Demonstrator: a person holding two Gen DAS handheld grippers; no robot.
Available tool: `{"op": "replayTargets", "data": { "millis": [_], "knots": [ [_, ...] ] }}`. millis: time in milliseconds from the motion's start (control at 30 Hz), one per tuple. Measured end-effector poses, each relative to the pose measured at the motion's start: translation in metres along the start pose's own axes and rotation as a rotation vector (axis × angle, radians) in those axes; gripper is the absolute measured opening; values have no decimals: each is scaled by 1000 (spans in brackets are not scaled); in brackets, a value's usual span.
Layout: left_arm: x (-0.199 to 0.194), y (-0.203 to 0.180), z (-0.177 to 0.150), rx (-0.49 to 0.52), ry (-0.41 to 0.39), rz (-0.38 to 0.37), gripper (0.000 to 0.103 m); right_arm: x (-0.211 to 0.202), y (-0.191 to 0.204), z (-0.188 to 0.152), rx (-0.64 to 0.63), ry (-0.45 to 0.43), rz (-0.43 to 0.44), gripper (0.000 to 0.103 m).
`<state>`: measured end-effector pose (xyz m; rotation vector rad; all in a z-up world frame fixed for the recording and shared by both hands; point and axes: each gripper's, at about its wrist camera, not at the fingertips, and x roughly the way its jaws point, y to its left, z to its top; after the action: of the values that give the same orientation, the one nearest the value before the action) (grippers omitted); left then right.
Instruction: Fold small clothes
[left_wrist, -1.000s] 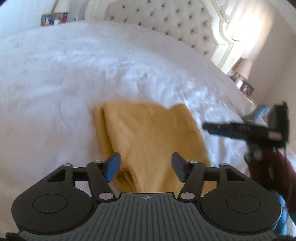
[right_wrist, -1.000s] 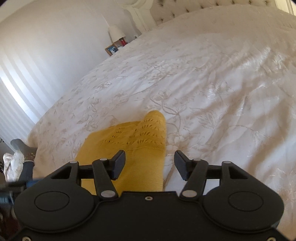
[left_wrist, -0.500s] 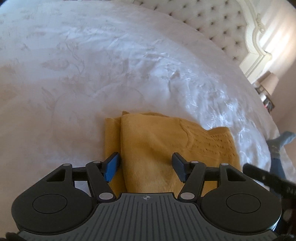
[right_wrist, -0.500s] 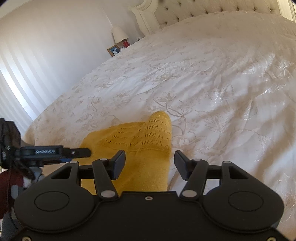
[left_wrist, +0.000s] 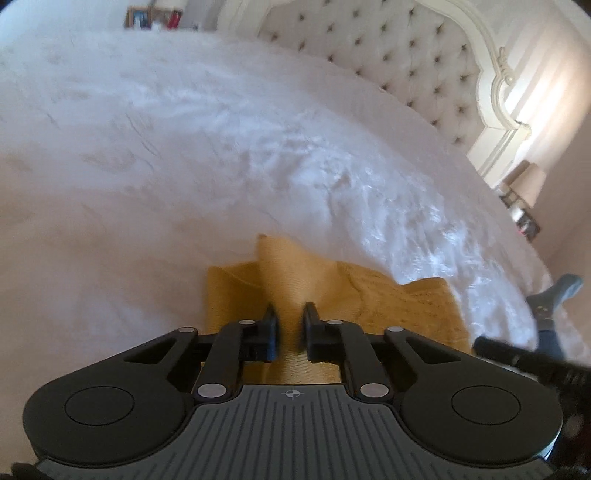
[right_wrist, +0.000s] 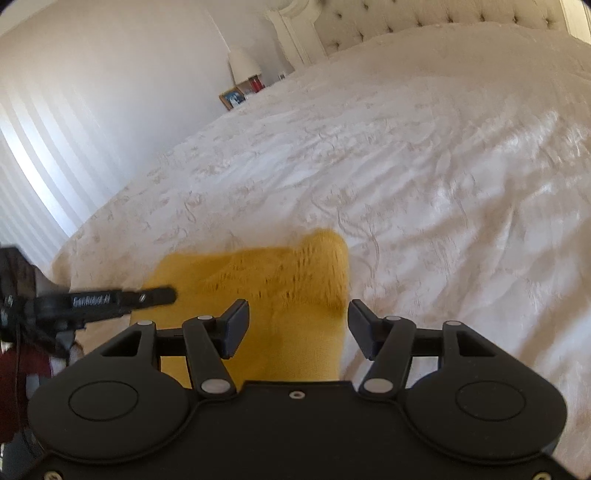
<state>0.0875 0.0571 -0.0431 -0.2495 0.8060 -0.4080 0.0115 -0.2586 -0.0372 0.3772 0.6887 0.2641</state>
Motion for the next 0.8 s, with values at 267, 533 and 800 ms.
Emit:
{"op": "replayTargets", "data": {
  "millis": [267, 533, 800],
  "knots": [
    [8, 23, -7, -47, 31, 45, 8, 51, -24, 11, -1, 66, -132, 67],
    [8, 19, -5, 0, 43, 72, 9, 75, -24, 12, -67, 54, -160, 75],
    [-15, -32, 9, 193, -72, 50, 61, 38, -6, 8, -106, -17, -165, 81]
  ]
}}
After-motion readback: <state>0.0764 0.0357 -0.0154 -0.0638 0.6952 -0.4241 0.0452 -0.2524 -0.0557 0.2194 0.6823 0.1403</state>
